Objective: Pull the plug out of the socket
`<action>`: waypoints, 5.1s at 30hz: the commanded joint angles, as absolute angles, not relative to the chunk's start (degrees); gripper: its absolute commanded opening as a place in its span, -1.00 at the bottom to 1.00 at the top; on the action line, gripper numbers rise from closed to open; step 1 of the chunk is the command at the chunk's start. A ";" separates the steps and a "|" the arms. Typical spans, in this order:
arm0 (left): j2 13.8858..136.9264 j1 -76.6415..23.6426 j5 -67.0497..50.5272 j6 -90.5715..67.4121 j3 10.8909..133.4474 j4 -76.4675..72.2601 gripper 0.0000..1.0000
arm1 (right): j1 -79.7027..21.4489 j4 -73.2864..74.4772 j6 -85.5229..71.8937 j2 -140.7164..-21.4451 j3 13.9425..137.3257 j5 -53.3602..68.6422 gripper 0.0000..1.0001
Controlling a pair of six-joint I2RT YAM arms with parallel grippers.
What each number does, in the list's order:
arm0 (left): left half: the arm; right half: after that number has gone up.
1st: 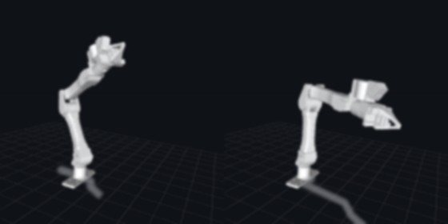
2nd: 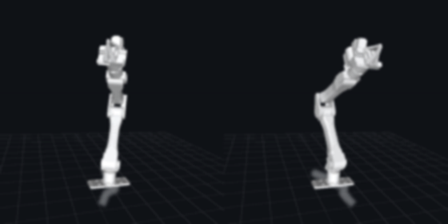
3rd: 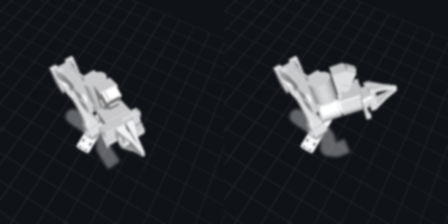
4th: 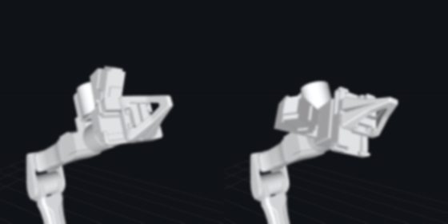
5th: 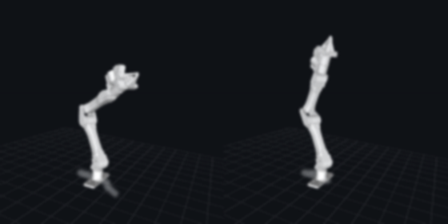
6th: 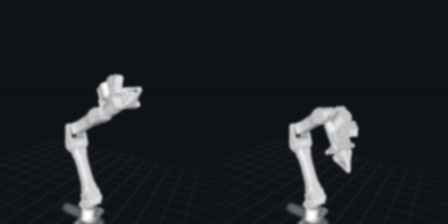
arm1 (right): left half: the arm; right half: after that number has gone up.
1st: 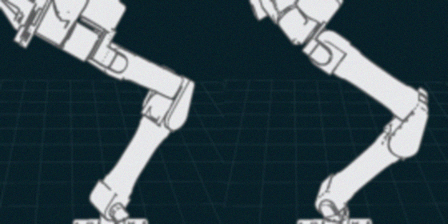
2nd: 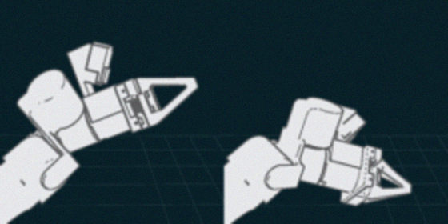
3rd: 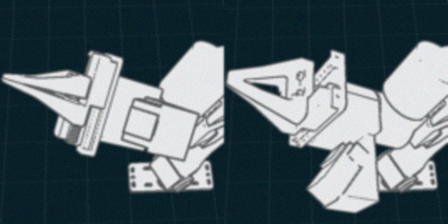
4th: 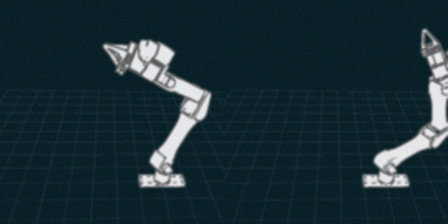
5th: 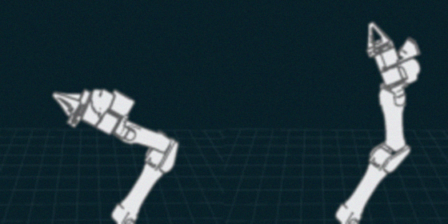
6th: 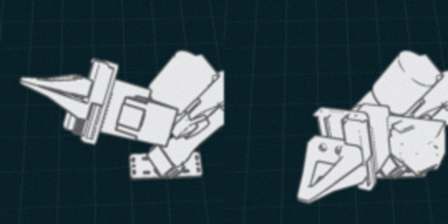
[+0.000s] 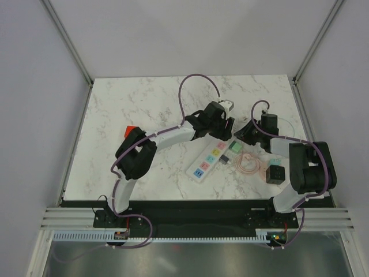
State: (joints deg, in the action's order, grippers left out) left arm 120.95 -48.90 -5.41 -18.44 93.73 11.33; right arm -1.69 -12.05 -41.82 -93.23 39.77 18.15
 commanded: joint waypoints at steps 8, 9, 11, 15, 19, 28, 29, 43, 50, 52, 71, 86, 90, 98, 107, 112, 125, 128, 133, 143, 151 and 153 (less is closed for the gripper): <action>110.57 -50.28 -5.50 -12.39 91.41 18.28 -0.95 | -1.49 -6.59 -39.81 -97.21 38.58 12.74 -0.31; 109.87 -49.75 -7.54 -12.57 90.71 18.19 -0.96 | -1.49 -6.68 -40.08 -97.21 38.58 12.74 -0.31; 108.99 -47.91 -12.64 -13.97 89.65 16.44 -0.96 | -1.49 -6.85 -40.17 -97.21 38.50 12.83 -0.31; 106.79 -44.66 -17.92 -17.56 86.58 13.10 -0.96 | -1.49 -6.68 -40.25 -96.94 38.41 12.74 -0.30; 107.04 -43.77 -20.57 -18.90 86.39 11.78 -0.96 | -1.49 -6.33 -39.99 -96.68 38.32 12.66 -0.31; 110.83 -52.29 -0.98 -8.36 92.45 17.31 -0.96 | -1.49 -5.36 -39.82 -94.92 38.67 13.01 -0.29; 111.09 -53.08 -0.27 -7.39 93.16 17.75 -0.95 | -1.49 -5.36 -39.81 -94.83 38.67 13.01 -0.30; 109.17 -47.37 -14.51 -17.14 93.78 15.20 -0.96 | -1.58 -4.83 -39.29 -94.22 38.41 12.74 -0.29; 109.07 -47.64 -10.55 -14.68 92.90 15.73 -0.95 | -1.49 -1.42 -38.41 -88.44 39.20 13.10 -0.21; 108.46 -47.64 -8.62 -14.24 92.90 16.08 -0.96 | -1.49 1.65 -36.84 -85.54 40.16 12.31 -0.18; 101.87 -32.36 3.95 -8.43 90.80 53.51 -0.95 | -7.03 9.93 -28.74 -83.85 45.88 17.49 -0.01; 109.16 -27.86 4.57 -5.63 91.23 57.57 -0.96 | -8.88 12.74 -27.42 -80.25 45.09 16.08 0.06; 109.77 -27.77 6.49 -5.27 90.79 57.48 -0.89 | -8.88 13.18 -27.25 -79.72 44.39 15.47 0.06; 110.83 -27.25 10.46 -4.83 90.97 56.60 -0.15 | -9.14 13.45 -27.69 -78.49 43.51 15.03 0.08; 110.13 -27.16 8.88 -3.78 91.32 55.02 0.49 | -9.49 14.32 -27.77 -77.17 42.89 14.24 0.09; 108.90 -27.16 8.96 -4.04 92.98 54.93 0.64 | -9.58 15.03 -27.51 -76.73 43.07 13.89 0.11; 93.54 -31.10 -6.57 -8.08 87.03 42.84 0.56 | -14.30 21.79 -20.05 -72.25 43.95 9.49 0.19; 91.76 -36.98 -8.70 -9.23 80.61 34.49 0.57 | -18.35 22.24 -19.34 -70.58 42.72 7.83 0.24; 93.69 -49.12 -0.18 -11.68 72.96 26.56 0.68 | -25.57 21.71 -19.60 -67.86 40.00 8.26 0.33; 91.67 -53.26 4.30 -14.24 58.37 11.87 0.97 | -31.55 18.20 -23.38 -68.11 35.51 5.10 0.47; 96.06 -54.23 7.03 -15.91 57.39 9.32 0.97 | -33.13 16.96 -25.92 -72.42 36.30 0.36 0.39; 96.77 -54.23 6.59 -15.91 57.48 8.88 0.96 | -33.14 17.22 -27.68 -72.42 36.56 -1.66 0.36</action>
